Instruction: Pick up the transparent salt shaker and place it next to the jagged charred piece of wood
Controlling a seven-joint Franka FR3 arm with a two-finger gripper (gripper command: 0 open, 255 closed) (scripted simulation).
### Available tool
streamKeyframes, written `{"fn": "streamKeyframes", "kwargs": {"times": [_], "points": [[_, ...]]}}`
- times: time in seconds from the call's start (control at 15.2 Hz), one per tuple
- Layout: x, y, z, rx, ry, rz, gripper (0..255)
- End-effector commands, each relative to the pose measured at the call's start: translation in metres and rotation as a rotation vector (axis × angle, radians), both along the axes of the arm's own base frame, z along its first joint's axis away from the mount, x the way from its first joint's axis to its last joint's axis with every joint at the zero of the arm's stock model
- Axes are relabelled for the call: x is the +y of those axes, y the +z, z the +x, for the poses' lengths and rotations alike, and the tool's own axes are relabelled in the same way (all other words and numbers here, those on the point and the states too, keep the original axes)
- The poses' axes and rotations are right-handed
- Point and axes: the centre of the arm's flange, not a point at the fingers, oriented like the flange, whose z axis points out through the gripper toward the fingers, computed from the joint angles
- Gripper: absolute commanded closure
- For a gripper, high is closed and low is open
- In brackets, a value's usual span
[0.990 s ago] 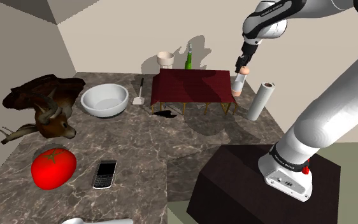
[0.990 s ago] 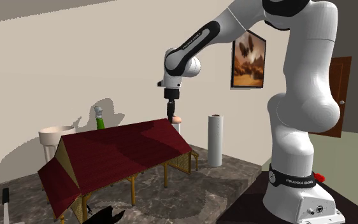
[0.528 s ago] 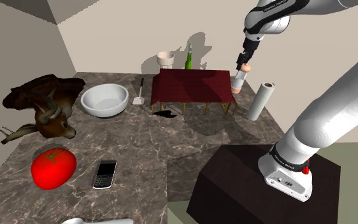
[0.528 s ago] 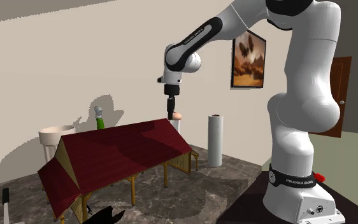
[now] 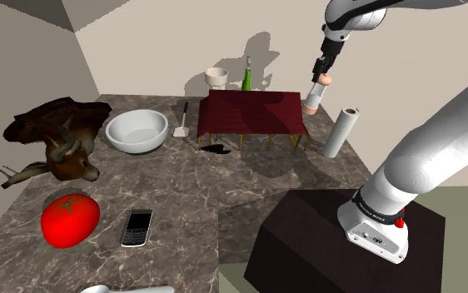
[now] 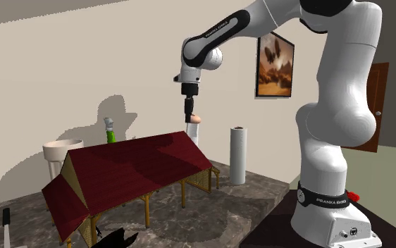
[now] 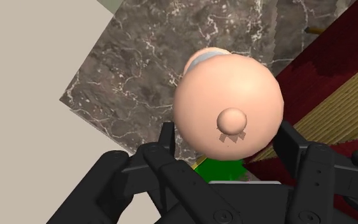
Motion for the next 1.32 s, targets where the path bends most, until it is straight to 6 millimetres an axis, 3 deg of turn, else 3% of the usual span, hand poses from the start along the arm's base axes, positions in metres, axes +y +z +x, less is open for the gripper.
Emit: {"fn": "streamKeyframes", "kwargs": {"times": [0.0,1.25], "points": [[0.0,0.01,-0.001,0.0,0.0,0.0,255],[0.0,0.111,-0.001,0.0,0.0,0.0,255]]}}
